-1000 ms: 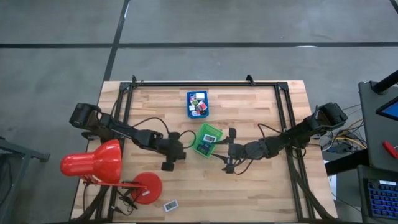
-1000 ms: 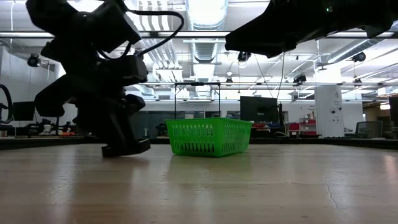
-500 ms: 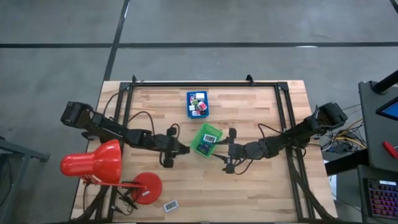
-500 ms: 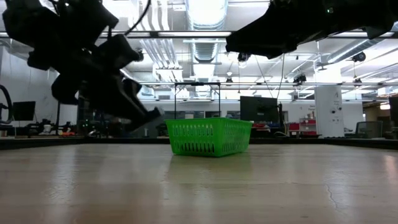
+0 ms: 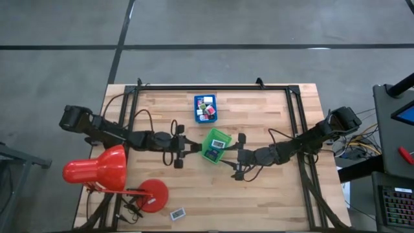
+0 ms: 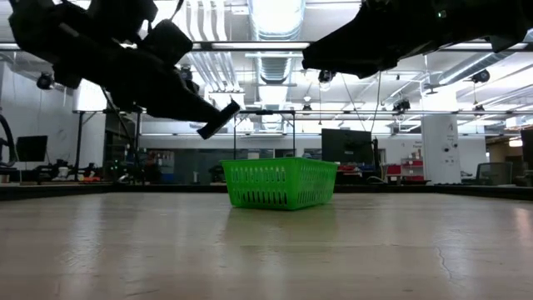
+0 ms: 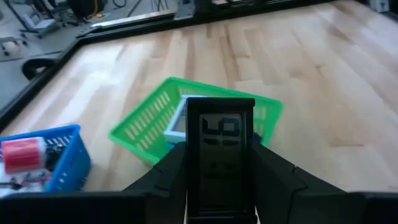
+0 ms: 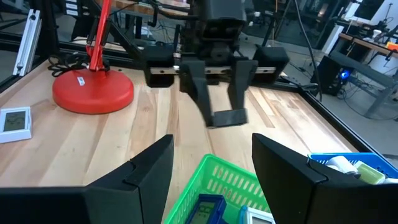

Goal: Pick & Place Office items
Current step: Put the black digital clock into the green bin, then put the white digital clock into the green bin

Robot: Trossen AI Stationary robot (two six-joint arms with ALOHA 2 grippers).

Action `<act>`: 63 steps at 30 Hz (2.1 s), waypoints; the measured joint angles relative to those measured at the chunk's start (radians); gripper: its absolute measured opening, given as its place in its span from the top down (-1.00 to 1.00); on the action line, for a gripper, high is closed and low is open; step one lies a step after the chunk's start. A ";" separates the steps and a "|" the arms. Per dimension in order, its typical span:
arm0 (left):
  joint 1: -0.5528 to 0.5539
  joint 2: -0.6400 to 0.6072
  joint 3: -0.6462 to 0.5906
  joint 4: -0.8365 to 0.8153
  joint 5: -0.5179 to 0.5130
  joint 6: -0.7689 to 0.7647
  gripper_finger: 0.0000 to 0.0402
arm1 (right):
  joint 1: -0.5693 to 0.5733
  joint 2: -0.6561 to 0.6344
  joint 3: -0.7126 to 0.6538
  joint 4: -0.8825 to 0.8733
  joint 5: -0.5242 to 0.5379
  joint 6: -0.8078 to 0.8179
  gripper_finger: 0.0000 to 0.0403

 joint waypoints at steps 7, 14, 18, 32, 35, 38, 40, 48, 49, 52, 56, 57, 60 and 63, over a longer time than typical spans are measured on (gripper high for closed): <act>0.052 0.001 0.026 0.002 0.071 0.030 0.36 | 0.000 0.000 0.000 0.002 0.000 -0.003 -0.05; 0.088 0.015 0.050 0.002 0.147 0.032 0.36 | 0.000 0.000 0.000 0.002 0.000 -0.008 -0.05; 0.090 0.077 0.085 0.002 0.175 0.033 0.36 | 0.000 0.000 0.000 0.003 0.001 -0.008 -0.05; 0.128 0.266 0.208 0.002 0.240 0.077 0.36 | 0.000 0.000 0.000 0.004 0.002 -0.008 -0.05; 0.138 0.297 0.214 0.002 0.249 0.077 0.36 | 0.000 0.000 0.000 0.003 0.001 -0.008 -0.05; 0.144 0.325 0.222 0.001 0.267 0.077 0.36 | 0.000 0.000 0.000 0.003 0.001 -0.008 -0.05; 0.149 0.337 0.228 -0.003 0.269 0.077 0.36 | 0.000 0.000 0.000 0.003 0.001 -0.008 -0.05; 0.163 0.370 0.249 -0.035 0.311 0.076 0.36 | 0.000 0.000 0.000 0.002 0.001 -0.008 -0.05; 0.163 0.372 0.251 -0.035 0.313 0.075 0.36 | 0.000 0.000 0.000 0.002 0.001 -0.008 -0.05; 0.163 0.373 0.252 -0.035 0.316 0.072 0.36 | 0.000 0.000 0.000 0.001 0.001 -0.008 -0.05; 0.163 0.364 0.252 -0.038 0.316 0.069 0.16 | 0.000 0.000 0.000 0.000 0.001 -0.008 -0.05; 0.163 0.358 0.253 -0.038 0.316 0.069 0.07 | 0.000 0.000 0.000 0.000 0.002 -0.008 -0.05; 0.163 0.339 0.253 -0.037 0.316 0.074 -0.11 | 0.000 0.000 0.000 0.000 0.001 -0.008 -0.05; 0.163 0.336 0.254 -0.037 0.316 0.076 -0.17 | 0.000 0.000 0.000 0.000 0.001 -0.008 -0.05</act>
